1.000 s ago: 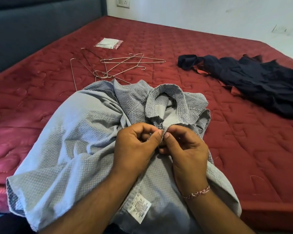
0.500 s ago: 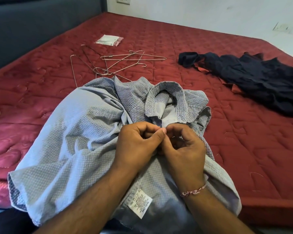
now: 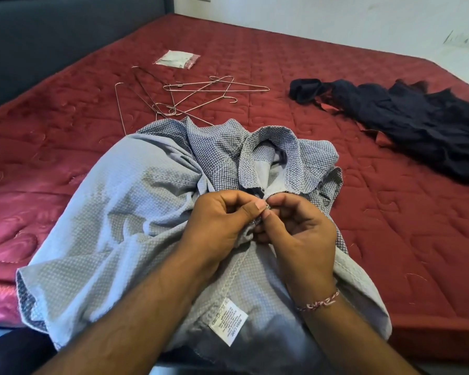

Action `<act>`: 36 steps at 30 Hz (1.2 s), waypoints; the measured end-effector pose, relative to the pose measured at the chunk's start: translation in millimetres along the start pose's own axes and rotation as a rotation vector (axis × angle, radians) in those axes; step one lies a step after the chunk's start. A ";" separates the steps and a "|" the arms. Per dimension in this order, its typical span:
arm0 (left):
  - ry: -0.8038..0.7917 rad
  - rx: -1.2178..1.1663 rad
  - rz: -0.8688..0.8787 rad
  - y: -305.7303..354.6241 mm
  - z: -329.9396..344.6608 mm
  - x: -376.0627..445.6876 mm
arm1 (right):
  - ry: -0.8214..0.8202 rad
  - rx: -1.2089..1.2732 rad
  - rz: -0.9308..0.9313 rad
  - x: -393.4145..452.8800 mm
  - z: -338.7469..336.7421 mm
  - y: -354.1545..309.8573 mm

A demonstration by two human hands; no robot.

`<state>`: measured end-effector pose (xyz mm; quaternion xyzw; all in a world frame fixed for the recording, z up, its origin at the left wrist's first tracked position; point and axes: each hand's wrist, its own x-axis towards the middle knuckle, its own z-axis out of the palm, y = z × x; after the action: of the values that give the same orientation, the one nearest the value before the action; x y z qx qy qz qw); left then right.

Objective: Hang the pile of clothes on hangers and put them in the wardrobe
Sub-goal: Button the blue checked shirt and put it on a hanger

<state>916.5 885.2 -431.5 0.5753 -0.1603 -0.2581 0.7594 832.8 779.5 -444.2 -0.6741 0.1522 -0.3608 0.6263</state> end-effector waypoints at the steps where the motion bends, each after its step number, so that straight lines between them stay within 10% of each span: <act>1: -0.010 -0.012 -0.010 -0.4 -1.2 0.6 | -0.012 0.033 0.015 0.4 -0.4 -0.9; 21: 0.058 0.132 0.179 -9.9 -0.8 3.9 | 0.017 0.099 0.056 6.2 -2.3 -3.1; 29: 0.152 0.328 0.402 11.3 -6.3 8.7 | 0.003 -0.745 -0.301 1.9 -1.6 -4.2; 36: -0.603 0.812 0.210 125.3 -53.7 54.0 | -0.352 -0.412 -0.130 62.8 -61.0 -76.6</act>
<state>1015.5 922.2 -330.0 0.7044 -0.5163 -0.2519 0.4169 816.1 706.5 -355.2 -0.8480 0.0675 -0.2391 0.4682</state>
